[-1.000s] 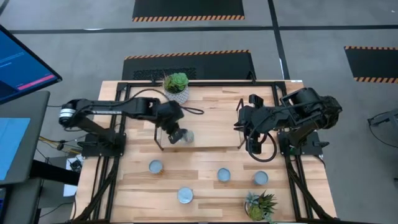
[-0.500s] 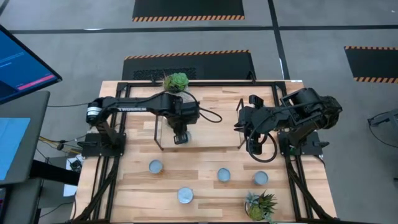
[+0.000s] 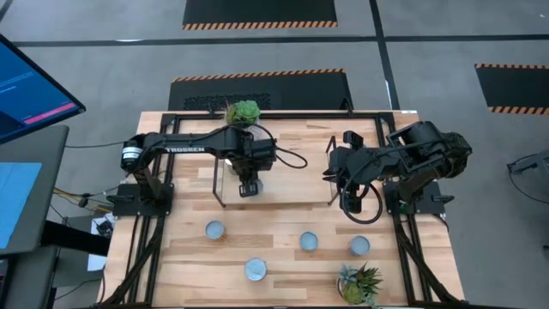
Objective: Pick and place cans onto a shelf
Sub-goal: Put the canned tomatoes on the shelf
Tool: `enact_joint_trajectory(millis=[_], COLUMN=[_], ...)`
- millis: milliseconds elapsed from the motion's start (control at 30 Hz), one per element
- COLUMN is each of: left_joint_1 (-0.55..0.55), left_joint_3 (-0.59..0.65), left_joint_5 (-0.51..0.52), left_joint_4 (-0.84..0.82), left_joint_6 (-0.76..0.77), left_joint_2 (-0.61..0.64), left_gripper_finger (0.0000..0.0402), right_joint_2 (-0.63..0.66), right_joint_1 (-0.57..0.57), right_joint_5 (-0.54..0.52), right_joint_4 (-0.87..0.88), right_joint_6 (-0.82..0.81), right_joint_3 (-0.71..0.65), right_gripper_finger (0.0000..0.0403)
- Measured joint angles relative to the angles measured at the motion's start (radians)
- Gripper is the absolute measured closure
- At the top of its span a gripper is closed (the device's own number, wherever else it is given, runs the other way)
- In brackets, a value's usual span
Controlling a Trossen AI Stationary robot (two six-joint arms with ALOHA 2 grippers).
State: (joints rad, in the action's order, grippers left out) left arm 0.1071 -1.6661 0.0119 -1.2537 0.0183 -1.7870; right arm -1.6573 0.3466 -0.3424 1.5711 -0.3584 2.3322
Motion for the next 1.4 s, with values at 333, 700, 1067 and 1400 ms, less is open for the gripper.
enact_joint_trajectory(millis=[333, 700, 1067, 1400], left_joint_1=[0.006, 0.029, -0.078, -0.12], left_joint_3=[0.0, -0.022, -0.037, -0.037], left_joint_5=[0.015, 0.072, -0.041, 0.054], left_joint_4=[-0.006, 0.045, 0.286, 0.258], left_joint_6=[-0.029, 0.023, -0.046, -0.074], left_joint_2=[0.0, 0.0, -0.036, -0.135], left_gripper_finger=[0.0371, 0.0328, 0.0329, 0.0329], right_joint_2=[0.0, 0.0, 0.0, 0.0], right_joint_1=[0.0, 0.0, 0.0, 0.0], right_joint_5=[0.002, 0.002, 0.001, 0.001], right_joint_4=[0.0, 0.0, 0.0, 0.0], right_joint_6=[0.0, 0.0, -0.018, -0.034], right_joint_3=[0.0, 0.0, 0.0, 0.0], right_gripper_finger=[0.0328, 0.0328, 0.0328, 0.0328])
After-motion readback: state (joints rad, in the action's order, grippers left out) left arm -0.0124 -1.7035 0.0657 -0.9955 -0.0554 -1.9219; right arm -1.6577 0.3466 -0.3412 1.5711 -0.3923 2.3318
